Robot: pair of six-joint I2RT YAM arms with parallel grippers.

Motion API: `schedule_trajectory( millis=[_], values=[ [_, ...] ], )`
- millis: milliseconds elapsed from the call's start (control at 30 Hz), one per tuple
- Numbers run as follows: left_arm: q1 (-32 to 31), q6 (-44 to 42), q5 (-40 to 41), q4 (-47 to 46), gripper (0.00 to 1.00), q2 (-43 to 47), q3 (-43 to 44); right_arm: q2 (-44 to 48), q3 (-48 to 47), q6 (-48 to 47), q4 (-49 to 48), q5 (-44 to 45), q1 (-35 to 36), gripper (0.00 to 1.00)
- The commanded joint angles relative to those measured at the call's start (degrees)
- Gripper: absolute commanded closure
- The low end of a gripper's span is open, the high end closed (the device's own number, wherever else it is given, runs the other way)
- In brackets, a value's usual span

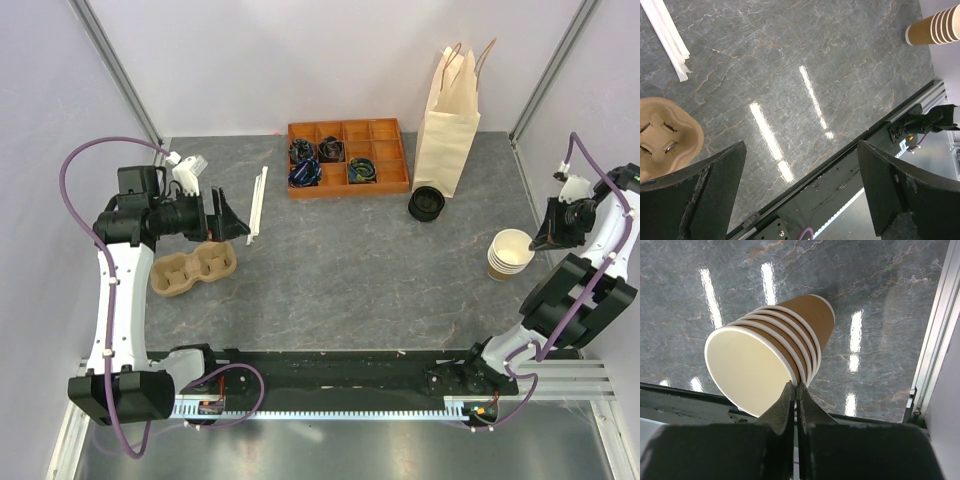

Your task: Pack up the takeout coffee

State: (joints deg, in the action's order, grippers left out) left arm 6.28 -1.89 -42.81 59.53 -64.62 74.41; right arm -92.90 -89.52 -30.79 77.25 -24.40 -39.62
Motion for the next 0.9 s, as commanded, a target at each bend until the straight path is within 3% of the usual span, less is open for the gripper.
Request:
schedule_trajectory(
  millis=[0,133,300,467,533,633,867],
  values=[
    [0.0,1.4,-3.2,-1.5,0.00,0.0,1.9,0.0,-1.8,1.7,6.4,-3.5,-0.6,1.00],
    [0.0,-1.6,-10.8,-2.7,0.00,1.8,0.8,-1.0,-1.9,2.3,6.4,-5.9,-0.6,1.00],
    [-4.0,3.3,-13.7,-12.2,0.00,3.2,0.5,-1.8,-1.5,2.0,6.4,-7.8,-0.6,1.00],
    [-19.3,12.8,-11.4,-23.0,0.03,-2.9,2.8,-2.4,0.8,1.5,6.4,-9.9,-0.5,1.00],
    [-24.4,15.3,-10.5,-25.7,0.12,-8.7,6.2,-2.3,2.1,1.0,6.4,-10.7,-0.5,1.00],
    [-33.3,15.1,-5.5,-26.7,0.18,-14.2,12.0,-2.3,2.5,0.5,6.4,-10.8,-0.1,1.00],
    [-50.5,22.9,4.3,-39.3,0.21,-29.1,19.0,-3.0,2.8,0.1,6.5,-10.9,1.7,1.00]
  ],
)
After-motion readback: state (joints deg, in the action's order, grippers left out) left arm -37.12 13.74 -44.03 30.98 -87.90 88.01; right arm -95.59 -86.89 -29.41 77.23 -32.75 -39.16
